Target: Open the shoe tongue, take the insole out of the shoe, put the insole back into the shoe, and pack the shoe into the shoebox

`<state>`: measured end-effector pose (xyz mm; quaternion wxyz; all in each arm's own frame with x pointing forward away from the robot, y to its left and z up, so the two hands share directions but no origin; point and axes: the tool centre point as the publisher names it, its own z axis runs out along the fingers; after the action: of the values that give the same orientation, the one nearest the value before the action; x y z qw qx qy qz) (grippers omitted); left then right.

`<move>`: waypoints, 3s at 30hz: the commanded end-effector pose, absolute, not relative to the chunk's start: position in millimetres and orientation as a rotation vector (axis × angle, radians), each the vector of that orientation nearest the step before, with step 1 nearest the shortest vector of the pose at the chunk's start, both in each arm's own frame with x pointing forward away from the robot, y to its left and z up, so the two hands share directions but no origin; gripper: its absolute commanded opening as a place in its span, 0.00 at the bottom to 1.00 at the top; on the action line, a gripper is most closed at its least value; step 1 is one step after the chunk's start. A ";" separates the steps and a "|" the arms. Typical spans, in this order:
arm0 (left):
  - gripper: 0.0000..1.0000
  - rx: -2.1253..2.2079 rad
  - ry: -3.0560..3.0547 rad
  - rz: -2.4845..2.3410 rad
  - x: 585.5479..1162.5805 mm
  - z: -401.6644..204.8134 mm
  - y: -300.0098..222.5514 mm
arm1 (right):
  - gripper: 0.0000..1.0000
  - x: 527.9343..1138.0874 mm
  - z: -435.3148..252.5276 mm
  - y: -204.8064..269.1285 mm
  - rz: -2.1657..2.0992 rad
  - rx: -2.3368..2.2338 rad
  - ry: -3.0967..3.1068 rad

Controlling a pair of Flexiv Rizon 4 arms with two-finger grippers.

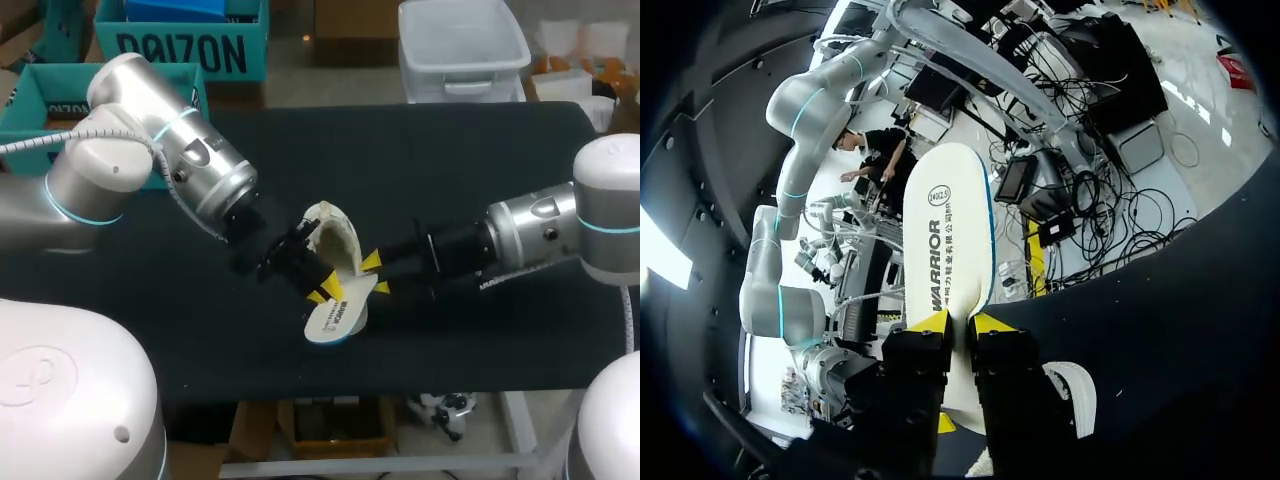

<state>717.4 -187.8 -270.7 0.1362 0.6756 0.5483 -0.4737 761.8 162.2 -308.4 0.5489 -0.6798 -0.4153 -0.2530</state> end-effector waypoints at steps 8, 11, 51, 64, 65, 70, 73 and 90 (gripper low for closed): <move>0.00 1.938 1.657 -1.360 721.5 -274.1 -193.7 | 0.00 764.7 -315.5 161.7 -0.569 -1.567 -0.986; 0.00 1.935 1.704 -1.355 723.1 -275.3 -194.5 | 0.00 763.6 -316.1 161.3 -0.567 -1.561 -0.984; 1.00 1.577 2.580 -1.196 854.7 -240.9 -115.3 | 0.00 748.8 -314.8 167.4 -0.477 -1.503 -0.989; 1.00 1.574 2.540 -1.141 854.4 -237.7 -110.0 | 0.00 743.5 -314.7 163.3 -0.467 -1.502 -0.973; 1.00 1.576 2.536 -1.129 853.7 -236.9 -110.1 | 0.00 743.0 -314.0 163.5 -0.465 -1.501 -0.974; 1.00 1.590 2.527 -1.111 852.7 -235.0 -109.2 | 0.00 742.2 -312.1 163.2 -0.465 -1.497 -0.980; 1.00 1.612 2.515 -1.108 850.6 -234.4 -108.3 | 0.00 742.5 -311.6 163.0 -0.466 -1.493 -0.981; 1.00 1.416 2.173 -1.260 773.2 -271.3 -107.1 | 0.00 745.6 -308.6 161.9 -0.480 -1.466 -0.972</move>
<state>792.3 -112.2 -258.9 0.0382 0.5323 0.7495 -0.3916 745.3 163.2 -307.6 0.6102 -0.6375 -0.4222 -0.2073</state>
